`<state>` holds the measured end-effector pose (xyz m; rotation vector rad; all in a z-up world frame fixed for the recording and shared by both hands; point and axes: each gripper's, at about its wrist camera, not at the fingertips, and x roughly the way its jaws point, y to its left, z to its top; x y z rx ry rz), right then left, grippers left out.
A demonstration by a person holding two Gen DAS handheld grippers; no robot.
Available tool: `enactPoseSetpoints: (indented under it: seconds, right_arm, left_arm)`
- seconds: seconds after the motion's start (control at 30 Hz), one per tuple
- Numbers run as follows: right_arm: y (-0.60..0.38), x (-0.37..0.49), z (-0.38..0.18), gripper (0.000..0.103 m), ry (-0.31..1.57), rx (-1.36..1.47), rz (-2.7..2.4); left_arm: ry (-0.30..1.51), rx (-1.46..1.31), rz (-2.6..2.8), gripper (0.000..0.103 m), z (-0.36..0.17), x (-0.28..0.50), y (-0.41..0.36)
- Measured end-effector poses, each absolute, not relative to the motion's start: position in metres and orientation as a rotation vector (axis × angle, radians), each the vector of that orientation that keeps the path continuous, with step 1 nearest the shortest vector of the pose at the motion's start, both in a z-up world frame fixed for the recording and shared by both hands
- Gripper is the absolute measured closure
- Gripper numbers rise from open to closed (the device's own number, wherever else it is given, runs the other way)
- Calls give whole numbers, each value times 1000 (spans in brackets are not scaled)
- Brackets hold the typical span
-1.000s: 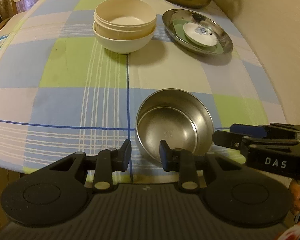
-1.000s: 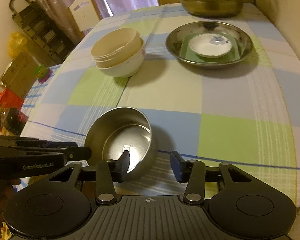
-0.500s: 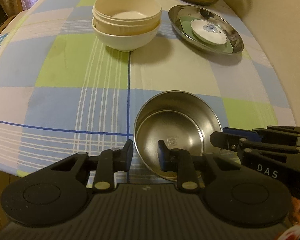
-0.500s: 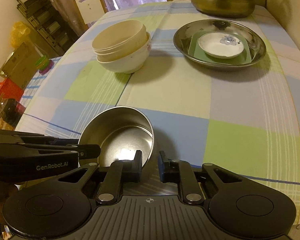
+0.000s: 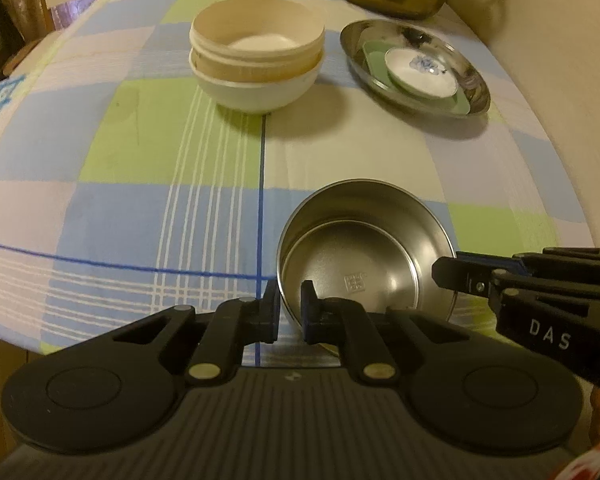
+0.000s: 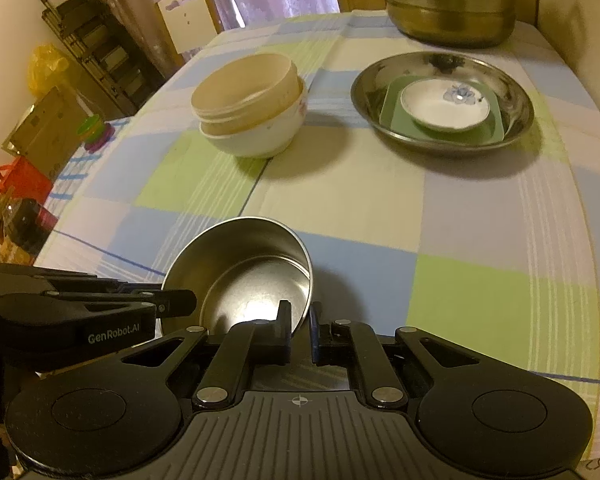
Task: Organize plates and bowls
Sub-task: 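Close both grippers on the rim of the steel bowl, then carry the steel bowl with both grippers and lower it into the cream bowl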
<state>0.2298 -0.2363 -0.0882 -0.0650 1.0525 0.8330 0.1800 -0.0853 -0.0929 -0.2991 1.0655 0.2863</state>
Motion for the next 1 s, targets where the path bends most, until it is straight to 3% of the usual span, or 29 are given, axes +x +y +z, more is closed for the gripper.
enactPoseSetpoints:
  seconds: [0.57, 1.0]
  right_arm:
    - [-202, 263, -9, 94, 917, -7, 854]
    - [-144, 311, 5, 94, 870, 16, 822]
  left_arm:
    - [886, -248, 283, 94, -16, 213, -44]
    - [850, -207, 268, 94, -1, 268, 18]
